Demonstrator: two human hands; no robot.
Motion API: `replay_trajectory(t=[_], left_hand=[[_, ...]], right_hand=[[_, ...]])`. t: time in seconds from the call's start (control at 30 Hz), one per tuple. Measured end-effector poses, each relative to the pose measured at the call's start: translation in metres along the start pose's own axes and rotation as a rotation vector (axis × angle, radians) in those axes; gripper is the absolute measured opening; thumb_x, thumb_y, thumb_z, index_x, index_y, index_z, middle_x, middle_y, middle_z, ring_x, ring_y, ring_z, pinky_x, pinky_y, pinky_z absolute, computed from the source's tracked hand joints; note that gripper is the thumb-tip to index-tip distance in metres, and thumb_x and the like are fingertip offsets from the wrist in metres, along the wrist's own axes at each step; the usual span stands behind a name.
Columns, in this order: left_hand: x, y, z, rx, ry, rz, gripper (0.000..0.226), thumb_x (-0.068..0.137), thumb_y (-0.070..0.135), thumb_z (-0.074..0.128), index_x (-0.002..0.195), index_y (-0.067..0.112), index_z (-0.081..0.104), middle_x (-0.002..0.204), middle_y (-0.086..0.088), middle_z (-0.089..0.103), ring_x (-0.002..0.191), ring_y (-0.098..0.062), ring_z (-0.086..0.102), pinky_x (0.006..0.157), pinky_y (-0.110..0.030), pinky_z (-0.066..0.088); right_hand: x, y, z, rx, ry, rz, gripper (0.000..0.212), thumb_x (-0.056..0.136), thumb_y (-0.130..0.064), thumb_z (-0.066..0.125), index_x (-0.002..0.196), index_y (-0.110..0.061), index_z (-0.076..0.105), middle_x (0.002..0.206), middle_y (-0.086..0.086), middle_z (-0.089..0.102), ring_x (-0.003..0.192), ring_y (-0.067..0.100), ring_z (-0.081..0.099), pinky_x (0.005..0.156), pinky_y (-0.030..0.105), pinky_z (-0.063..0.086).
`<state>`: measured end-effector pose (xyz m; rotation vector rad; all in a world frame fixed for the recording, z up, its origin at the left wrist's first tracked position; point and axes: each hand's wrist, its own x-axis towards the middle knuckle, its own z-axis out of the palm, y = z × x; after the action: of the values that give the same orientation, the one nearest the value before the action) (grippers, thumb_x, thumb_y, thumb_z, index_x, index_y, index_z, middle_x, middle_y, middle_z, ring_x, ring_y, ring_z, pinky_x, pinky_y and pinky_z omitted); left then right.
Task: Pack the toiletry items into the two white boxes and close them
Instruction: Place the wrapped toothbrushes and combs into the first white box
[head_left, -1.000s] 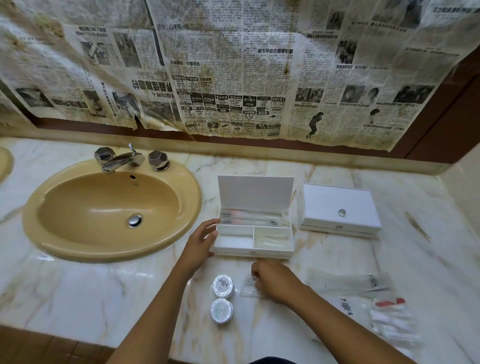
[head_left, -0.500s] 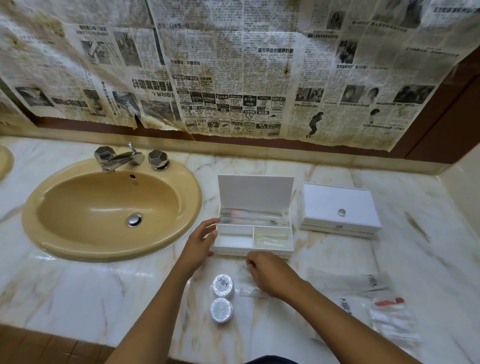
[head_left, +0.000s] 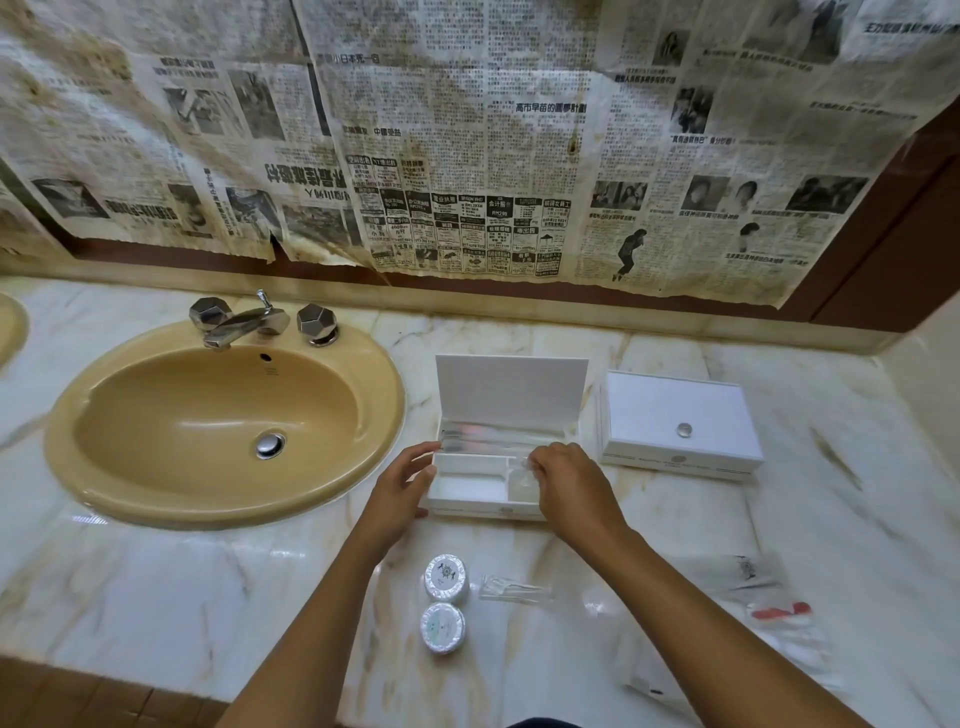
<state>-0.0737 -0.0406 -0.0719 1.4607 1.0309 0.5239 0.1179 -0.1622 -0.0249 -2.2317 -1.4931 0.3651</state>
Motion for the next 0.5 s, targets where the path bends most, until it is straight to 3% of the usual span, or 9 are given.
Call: replay_trajectory(t=[0.13, 0.23, 0.33, 0.43, 0.5], left_hand=[[0.0, -0.0002, -0.0001, -0.006, 0.0, -0.006, 0.026, 0.1, 0.022, 0.05, 0.12, 0.037, 0.058, 0.127, 0.018, 0.055, 0.118, 0.006, 0.047, 0.081, -0.037, 0.055], [0.0001, 0.0, -0.0001, -0.005, -0.002, -0.006, 0.026, 0.1, 0.023, 0.05, 0.119, 0.037, 0.058, 0.127, 0.019, 0.055, 0.119, 0.005, 0.047, 0.081, -0.036, 0.055], [0.0004, -0.0007, -0.0003, -0.002, -0.002, -0.004, 0.026, 0.1, 0.023, 0.051, 0.119, 0.038, 0.059, 0.127, 0.018, 0.055, 0.119, 0.006, 0.047, 0.08, -0.036, 0.056], [0.0008, -0.0011, -0.0008, 0.003, -0.004, -0.004, 0.026, 0.1, 0.023, 0.05, 0.121, 0.037, 0.058, 0.128, 0.016, 0.055, 0.118, 0.008, 0.047, 0.08, -0.034, 0.056], [0.001, -0.0008, -0.001, 0.007, -0.004, -0.002, 0.027, 0.1, 0.024, 0.05, 0.122, 0.037, 0.058, 0.129, 0.016, 0.054, 0.118, 0.008, 0.046, 0.08, -0.033, 0.056]], right_hand=[[-0.0008, 0.0018, 0.0, -0.108, -0.048, 0.056, 0.027, 0.085, 0.009, 0.043, 0.084, -0.015, 0.057, 0.091, 0.001, 0.06, 0.088, 0.02, 0.047, 0.071, 0.027, 0.031], [-0.0029, -0.0008, -0.0016, -0.16, -0.085, 0.057, 0.032, 0.08, 0.014, 0.041, 0.075, -0.018, 0.044, 0.082, -0.001, 0.046, 0.084, 0.018, 0.036, 0.07, 0.027, 0.026], [-0.0038, -0.004, -0.0053, -0.214, -0.145, 0.061, 0.035, 0.078, 0.015, 0.041, 0.09, -0.013, 0.058, 0.086, 0.003, 0.048, 0.094, 0.023, 0.043, 0.077, 0.028, 0.034], [-0.0042, -0.0044, -0.0076, -0.242, -0.2, 0.072, 0.038, 0.077, 0.015, 0.039, 0.096, -0.011, 0.06, 0.075, -0.002, 0.038, 0.103, 0.026, 0.046, 0.085, 0.029, 0.035], [-0.0036, -0.0044, -0.0051, -0.231, -0.214, 0.073, 0.041, 0.079, 0.012, 0.04, 0.104, -0.011, 0.062, 0.084, 0.001, 0.049, 0.107, 0.026, 0.046, 0.088, 0.031, 0.035]])
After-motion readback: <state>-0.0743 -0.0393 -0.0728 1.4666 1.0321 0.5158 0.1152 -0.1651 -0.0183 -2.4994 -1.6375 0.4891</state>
